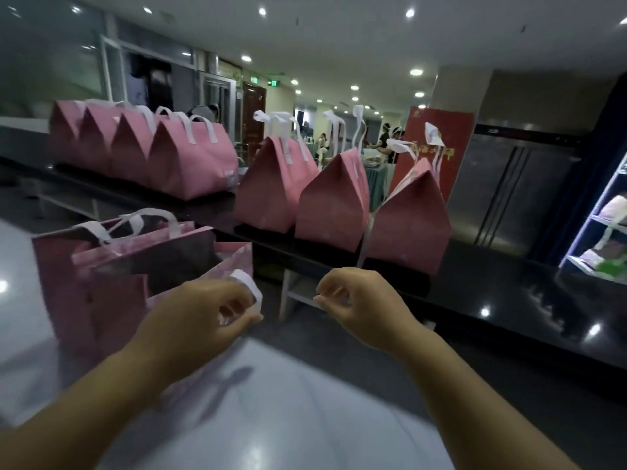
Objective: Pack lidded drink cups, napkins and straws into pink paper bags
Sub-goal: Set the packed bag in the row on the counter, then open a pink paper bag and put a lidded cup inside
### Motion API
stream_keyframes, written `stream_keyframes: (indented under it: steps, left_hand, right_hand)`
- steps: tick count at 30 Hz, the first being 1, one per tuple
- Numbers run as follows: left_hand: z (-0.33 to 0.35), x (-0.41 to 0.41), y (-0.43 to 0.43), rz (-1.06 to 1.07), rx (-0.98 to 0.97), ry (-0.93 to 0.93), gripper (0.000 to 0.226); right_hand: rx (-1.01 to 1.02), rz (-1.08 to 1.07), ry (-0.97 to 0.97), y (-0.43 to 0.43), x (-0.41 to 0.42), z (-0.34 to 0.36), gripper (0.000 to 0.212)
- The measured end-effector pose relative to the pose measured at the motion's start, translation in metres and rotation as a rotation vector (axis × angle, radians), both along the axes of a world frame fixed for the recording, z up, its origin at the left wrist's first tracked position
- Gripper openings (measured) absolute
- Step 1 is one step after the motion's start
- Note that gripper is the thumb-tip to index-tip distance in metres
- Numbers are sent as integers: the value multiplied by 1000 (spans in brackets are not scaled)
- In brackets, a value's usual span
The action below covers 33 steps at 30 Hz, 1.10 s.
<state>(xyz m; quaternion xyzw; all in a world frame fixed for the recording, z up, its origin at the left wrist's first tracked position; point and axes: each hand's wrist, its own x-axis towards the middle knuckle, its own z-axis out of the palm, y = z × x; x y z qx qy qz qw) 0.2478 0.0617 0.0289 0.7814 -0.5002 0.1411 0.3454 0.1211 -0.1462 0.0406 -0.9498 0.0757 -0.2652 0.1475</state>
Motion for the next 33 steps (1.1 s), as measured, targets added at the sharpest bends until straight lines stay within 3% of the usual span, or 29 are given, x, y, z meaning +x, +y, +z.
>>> stream_keyframes:
  steps: [7,14,17,20,27,33]
  left_hand:
    - [-8,56,45,162,34,-97,22]
    - [-24,119,50,142,219,-87,62]
    - [-31,139,51,93,290,-106,55]
    - [-34,155,52,38,312,-121,41]
    - [-36,171,53,-101,197,-155,23]
    - [-34,164,59,-138,120,-148,8]
  right_hand:
    - [-29,19,17,40,76,-23,16]
    - [-307,-84,90,37,165,-38,43]
    - [-378,-99,158,29,193,-43,59]
    - [-411,-122,241,25,212,-47,59]
    - [-470,-264,251,20,213,-42,23]
    - [-327,-242,255,22,159,-31,14]
